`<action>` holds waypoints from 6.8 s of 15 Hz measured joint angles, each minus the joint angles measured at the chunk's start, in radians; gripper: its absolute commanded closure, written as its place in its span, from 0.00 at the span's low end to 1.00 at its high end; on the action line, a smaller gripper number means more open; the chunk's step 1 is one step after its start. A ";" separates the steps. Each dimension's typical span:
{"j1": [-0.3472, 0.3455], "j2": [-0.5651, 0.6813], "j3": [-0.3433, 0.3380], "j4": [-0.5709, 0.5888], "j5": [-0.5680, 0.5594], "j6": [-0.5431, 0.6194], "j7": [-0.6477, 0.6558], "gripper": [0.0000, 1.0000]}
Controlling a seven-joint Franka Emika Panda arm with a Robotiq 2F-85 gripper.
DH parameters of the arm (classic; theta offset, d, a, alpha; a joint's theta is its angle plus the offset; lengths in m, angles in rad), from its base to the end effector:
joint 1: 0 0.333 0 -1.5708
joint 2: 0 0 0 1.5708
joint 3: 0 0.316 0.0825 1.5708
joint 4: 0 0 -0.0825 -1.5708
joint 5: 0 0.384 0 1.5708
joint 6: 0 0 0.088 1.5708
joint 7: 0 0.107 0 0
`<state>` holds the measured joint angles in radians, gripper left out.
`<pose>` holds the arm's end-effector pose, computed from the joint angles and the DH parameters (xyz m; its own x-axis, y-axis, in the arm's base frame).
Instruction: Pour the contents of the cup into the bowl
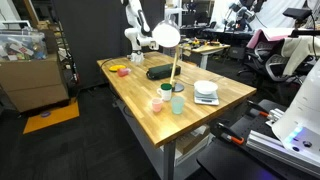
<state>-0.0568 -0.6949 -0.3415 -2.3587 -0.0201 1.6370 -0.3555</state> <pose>0.3092 -0.1561 0.5502 0.9991 0.0384 0.0170 0.0410 -0.9786 -0.2016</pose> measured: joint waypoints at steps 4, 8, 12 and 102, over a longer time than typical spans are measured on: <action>0.000 0.005 0.011 -0.004 0.000 0.003 0.000 0.00; 0.001 0.046 0.061 -0.028 -0.031 0.031 0.004 0.00; -0.002 0.037 0.058 -0.028 -0.031 0.030 0.004 0.00; 0.184 1.019 0.443 -0.049 -0.042 0.861 0.193 0.00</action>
<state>0.1267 0.3246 0.1012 -2.4082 -0.0625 2.4978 -0.1628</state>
